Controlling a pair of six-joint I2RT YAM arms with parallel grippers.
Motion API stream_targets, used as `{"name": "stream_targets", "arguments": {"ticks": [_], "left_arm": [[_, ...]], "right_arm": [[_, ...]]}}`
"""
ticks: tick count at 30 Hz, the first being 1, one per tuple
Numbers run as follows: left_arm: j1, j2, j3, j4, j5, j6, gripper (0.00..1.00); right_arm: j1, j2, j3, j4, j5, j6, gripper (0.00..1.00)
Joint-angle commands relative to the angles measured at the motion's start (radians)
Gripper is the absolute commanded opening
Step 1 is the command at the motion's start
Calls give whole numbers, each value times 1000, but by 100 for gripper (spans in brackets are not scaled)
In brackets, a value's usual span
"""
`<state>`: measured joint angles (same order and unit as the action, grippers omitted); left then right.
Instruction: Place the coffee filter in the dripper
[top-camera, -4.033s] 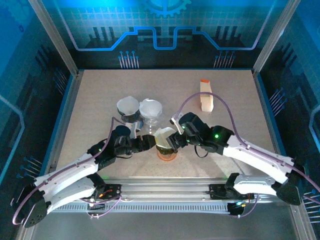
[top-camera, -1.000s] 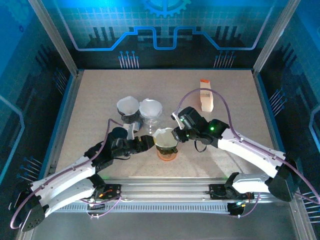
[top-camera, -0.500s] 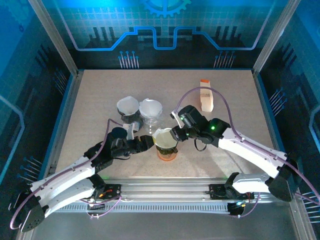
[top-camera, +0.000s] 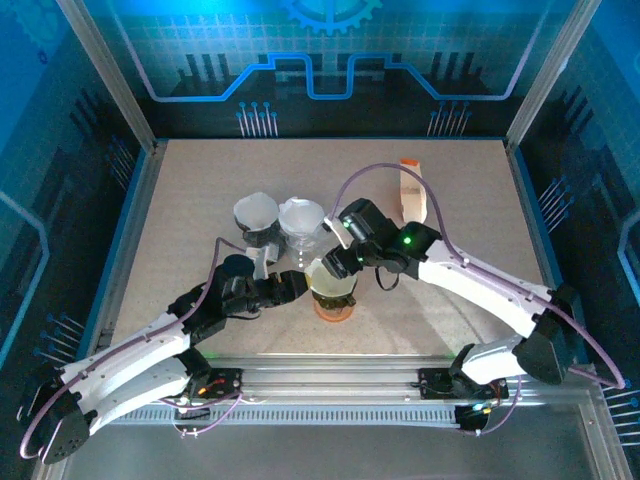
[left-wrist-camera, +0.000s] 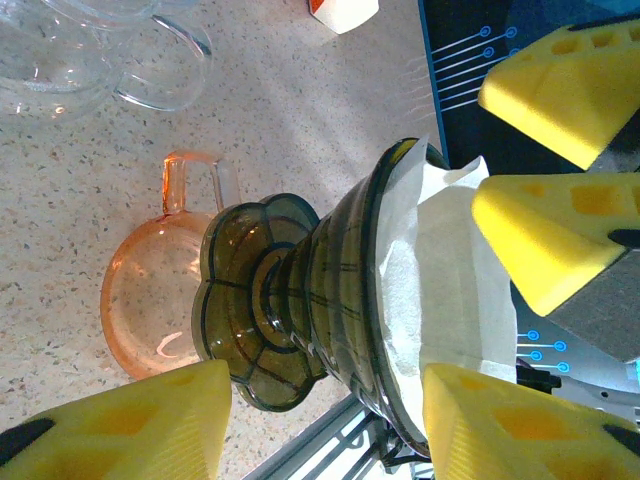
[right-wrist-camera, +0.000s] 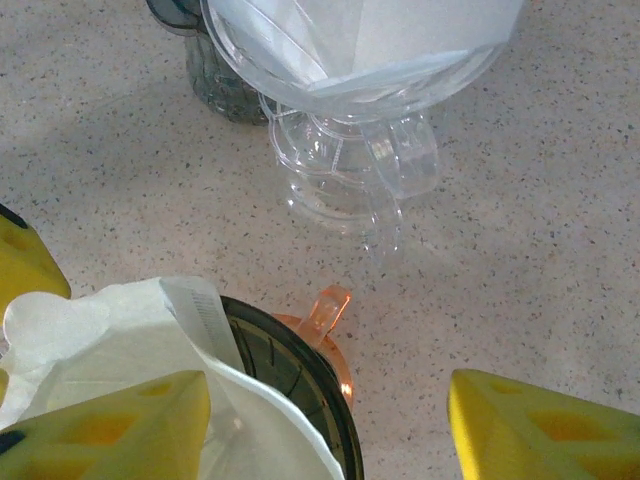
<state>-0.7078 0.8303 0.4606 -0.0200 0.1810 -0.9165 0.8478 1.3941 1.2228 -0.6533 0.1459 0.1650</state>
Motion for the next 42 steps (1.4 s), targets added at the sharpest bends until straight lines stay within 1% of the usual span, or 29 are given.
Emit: {"name": "stream_targets", "arguments": {"ticks": [1, 11, 17, 22, 25, 27, 34, 42], "left_arm": [[4, -1, -7, 3, 7, 5, 54], [5, -4, -16, 6, 11, 2, 54], [5, -11, -20, 5, 8, 3, 54], [5, -12, -22, 5, 9, 3, 55], [4, -16, -25, 5, 8, 3, 55], [5, -18, -26, 4, 8, 3, 55], [4, -23, -26, -4, 4, 5, 55], [5, -17, -26, 3, 8, 2, 55]], "right_arm": [[14, 9, 43, -15, -3, -20, 65], [13, 45, 50, -4, 70, 15, 61], [15, 6, 29, 25, 95, 13, 62], [25, -59, -7, 48, 28, -2, 67], [25, -55, -9, 28, -41, -6, 70], [25, -37, -7, 12, -52, -10, 70], [23, 25, 12, -4, -10, -9, 70], [15, 34, 7, 17, 58, 38, 64]]}}
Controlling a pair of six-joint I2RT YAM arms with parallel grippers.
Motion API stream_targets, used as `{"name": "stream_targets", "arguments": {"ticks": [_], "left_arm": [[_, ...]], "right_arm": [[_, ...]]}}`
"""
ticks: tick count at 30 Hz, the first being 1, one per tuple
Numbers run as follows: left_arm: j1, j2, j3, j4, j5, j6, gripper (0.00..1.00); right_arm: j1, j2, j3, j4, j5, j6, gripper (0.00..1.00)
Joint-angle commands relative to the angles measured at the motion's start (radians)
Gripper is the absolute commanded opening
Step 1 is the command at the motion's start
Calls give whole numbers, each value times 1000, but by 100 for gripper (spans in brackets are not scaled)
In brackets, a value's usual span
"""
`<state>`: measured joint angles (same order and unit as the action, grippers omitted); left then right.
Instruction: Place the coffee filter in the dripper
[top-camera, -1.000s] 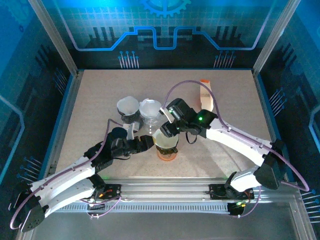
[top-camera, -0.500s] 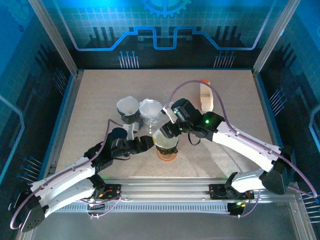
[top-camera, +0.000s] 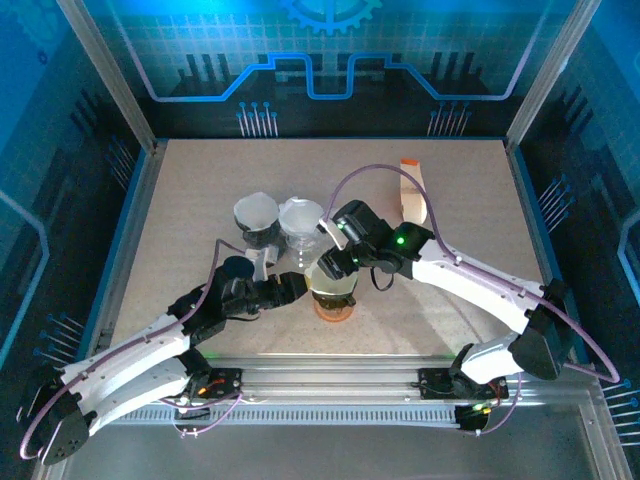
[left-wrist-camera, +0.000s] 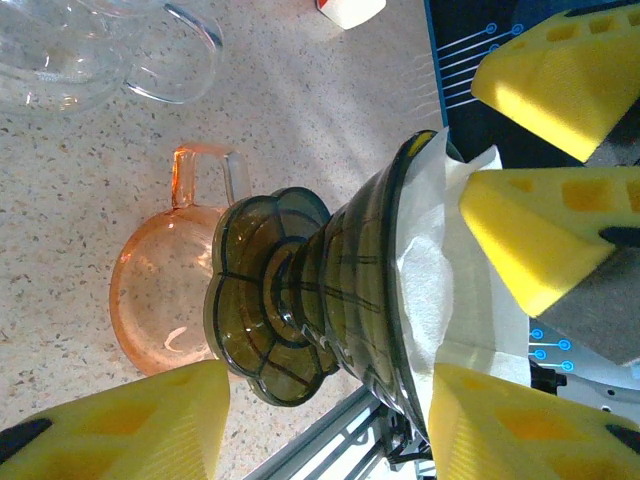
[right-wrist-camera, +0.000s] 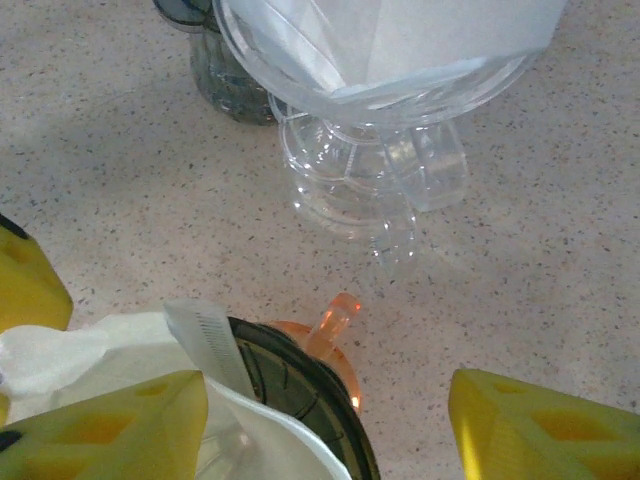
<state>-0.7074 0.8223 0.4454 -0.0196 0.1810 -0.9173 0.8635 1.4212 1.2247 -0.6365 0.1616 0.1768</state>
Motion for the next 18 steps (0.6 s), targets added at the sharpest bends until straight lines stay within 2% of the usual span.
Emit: {"name": "stream_targets", "arguments": {"ticks": [1, 8, 12, 18], "left_arm": [[4, -5, -10, 5, 10, 3, 55], [5, 6, -11, 10, 15, 1, 55], [4, 5, -13, 11, 15, -2, 57], [4, 5, -12, 15, 15, -2, 59]], "right_arm": [[-1, 9, 3, 0, 54, 32, 64], [-1, -9, -16, 6, 75, 50, 64], [0, -75, -49, 2, 77, 71, 68], [0, -154, -120, -33, 91, 103, 67]]}}
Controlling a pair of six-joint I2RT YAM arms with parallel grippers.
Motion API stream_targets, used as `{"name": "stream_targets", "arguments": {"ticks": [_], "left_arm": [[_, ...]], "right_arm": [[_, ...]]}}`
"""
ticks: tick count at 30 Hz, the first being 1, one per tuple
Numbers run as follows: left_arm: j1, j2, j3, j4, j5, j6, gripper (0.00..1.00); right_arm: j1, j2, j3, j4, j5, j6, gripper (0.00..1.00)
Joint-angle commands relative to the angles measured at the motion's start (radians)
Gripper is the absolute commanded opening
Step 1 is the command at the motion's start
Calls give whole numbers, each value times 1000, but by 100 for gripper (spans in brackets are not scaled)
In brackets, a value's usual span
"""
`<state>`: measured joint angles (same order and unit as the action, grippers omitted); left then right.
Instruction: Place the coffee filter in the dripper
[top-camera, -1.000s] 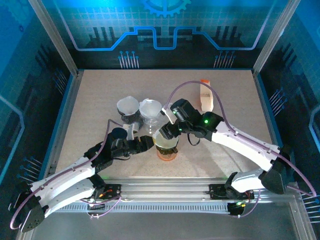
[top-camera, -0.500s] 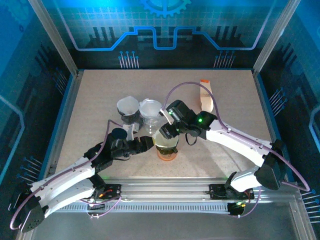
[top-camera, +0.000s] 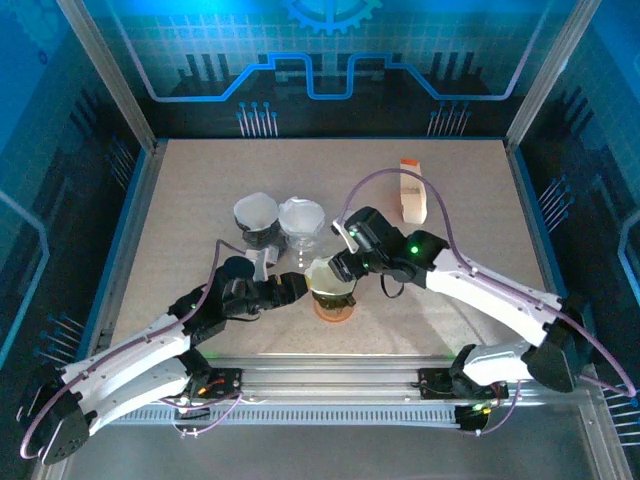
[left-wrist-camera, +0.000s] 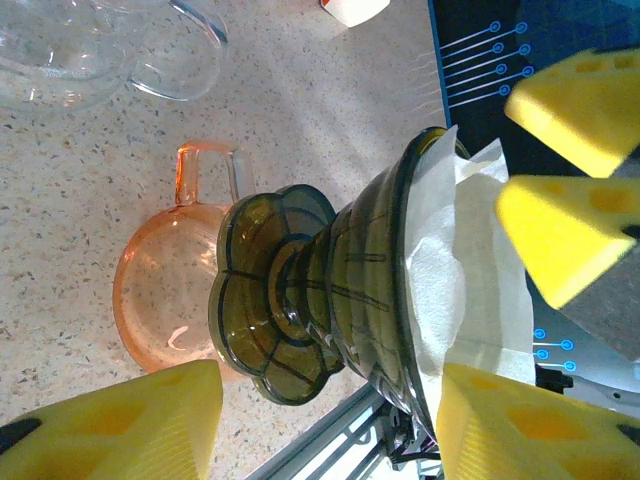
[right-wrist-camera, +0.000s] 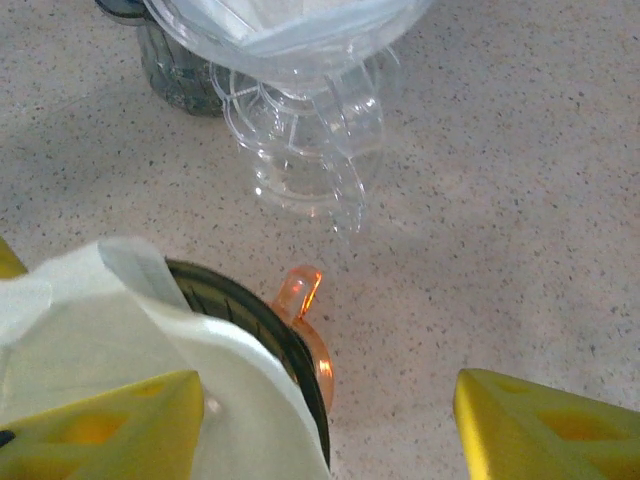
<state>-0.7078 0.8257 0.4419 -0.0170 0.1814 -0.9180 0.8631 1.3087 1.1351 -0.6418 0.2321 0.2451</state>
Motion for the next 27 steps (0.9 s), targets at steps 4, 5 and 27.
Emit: {"name": "stream_targets", "arguments": {"ticks": [4, 5, 27], "left_arm": [[5, 0, -9, 11, 13, 0, 58], [4, 1, -8, 10, 12, 0, 59], [5, -44, 24, -6, 16, 12, 70]], "right_arm": [[1, -84, -82, -25, 18, 57, 64], [2, -89, -90, -27, 16, 60, 64], [7, -194, -117, 19, 24, 60, 72]]}}
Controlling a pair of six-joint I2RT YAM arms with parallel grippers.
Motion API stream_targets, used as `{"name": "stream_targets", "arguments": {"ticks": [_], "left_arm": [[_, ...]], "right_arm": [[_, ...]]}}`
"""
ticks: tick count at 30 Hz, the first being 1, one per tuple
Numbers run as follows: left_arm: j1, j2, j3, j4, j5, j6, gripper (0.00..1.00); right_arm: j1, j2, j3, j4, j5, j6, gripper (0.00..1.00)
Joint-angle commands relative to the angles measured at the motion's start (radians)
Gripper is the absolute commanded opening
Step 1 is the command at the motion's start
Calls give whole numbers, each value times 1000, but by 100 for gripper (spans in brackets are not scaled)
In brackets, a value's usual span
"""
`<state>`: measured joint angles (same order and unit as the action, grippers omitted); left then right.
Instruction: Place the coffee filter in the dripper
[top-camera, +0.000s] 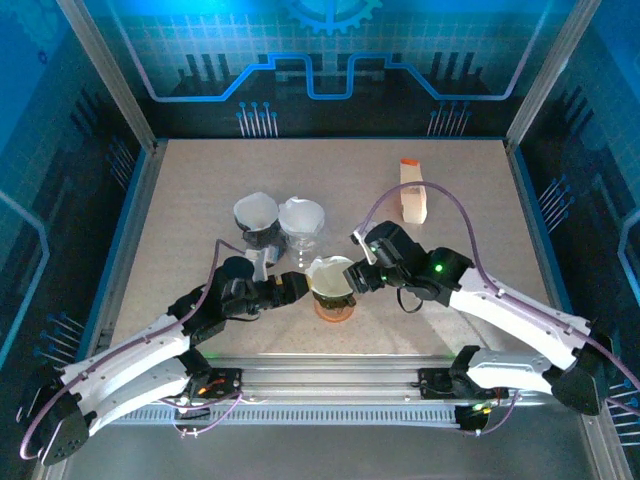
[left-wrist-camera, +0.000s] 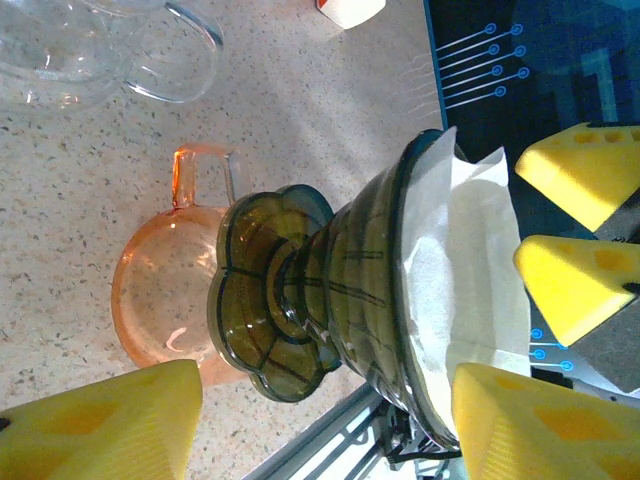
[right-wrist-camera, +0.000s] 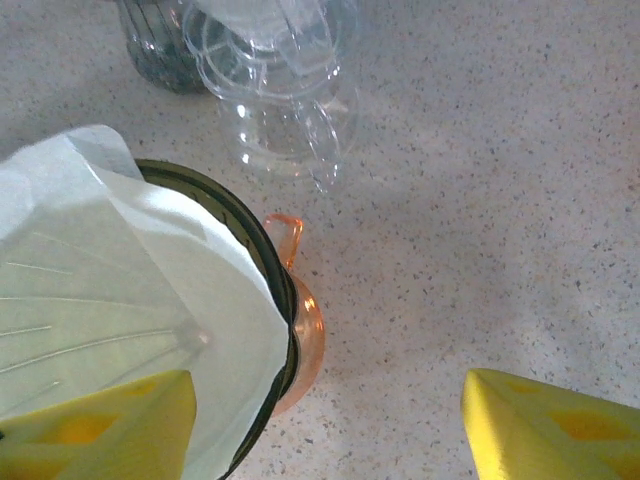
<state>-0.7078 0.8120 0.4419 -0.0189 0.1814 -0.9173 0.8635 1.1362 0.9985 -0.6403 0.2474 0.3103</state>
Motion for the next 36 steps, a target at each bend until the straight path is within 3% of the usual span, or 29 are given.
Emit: {"name": "stream_targets", "arguments": {"ticks": [1, 15, 23, 26, 30, 36], "left_arm": [[5, -35, 27, -4, 16, 11, 71], [5, -125, 105, -95, 9, 37, 77], [35, -211, 213, -349, -185, 158, 75], [101, -224, 254, -440, -249, 183, 65], [265, -265, 258, -495, -257, 176, 55], [517, -260, 204, -439, -135, 126, 44]], "right_arm": [[6, -25, 20, 19, 6, -5, 72], [8, -68, 56, 4, -2, -2, 72], [8, -138, 3, 39, 17, 16, 72], [9, -149, -19, 50, 16, 24, 72], [9, -161, -36, 69, 6, 24, 72], [9, -173, -49, 99, -5, 17, 72]]}}
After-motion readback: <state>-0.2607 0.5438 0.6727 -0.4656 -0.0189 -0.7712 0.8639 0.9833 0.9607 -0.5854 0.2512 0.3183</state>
